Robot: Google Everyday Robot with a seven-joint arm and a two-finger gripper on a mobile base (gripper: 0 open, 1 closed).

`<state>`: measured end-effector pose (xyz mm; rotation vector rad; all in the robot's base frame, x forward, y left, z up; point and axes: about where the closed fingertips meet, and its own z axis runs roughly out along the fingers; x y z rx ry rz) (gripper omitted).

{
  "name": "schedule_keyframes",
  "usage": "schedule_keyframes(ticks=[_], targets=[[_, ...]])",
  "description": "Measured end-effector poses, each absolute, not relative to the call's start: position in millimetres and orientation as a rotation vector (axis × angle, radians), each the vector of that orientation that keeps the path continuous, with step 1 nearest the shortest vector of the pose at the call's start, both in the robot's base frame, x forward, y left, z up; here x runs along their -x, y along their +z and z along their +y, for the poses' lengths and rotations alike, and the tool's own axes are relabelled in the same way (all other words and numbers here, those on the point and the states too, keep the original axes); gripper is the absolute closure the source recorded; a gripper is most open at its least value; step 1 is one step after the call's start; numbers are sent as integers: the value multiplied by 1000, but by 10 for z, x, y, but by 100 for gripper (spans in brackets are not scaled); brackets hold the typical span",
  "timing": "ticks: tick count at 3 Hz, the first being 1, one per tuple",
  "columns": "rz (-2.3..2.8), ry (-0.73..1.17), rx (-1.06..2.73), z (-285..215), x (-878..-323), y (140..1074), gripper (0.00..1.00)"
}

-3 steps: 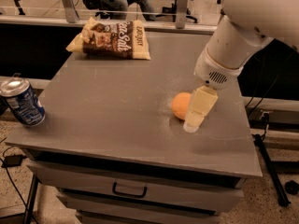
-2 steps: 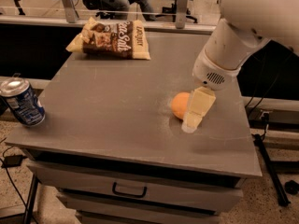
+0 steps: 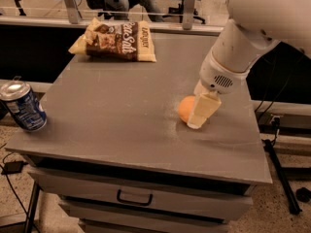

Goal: Move orange near brown chip bag

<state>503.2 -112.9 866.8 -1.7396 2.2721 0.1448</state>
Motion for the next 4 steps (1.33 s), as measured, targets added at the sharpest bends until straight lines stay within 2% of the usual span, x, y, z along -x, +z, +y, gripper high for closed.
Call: schedule_keyframes(ticks=[2, 3, 4], targets=[[2269, 141, 1742, -1118, -5022, 8674, 80], [2268, 140, 1743, -1113, -5017, 8677, 100], [2268, 139, 1743, -1112, -5016, 8677, 100]])
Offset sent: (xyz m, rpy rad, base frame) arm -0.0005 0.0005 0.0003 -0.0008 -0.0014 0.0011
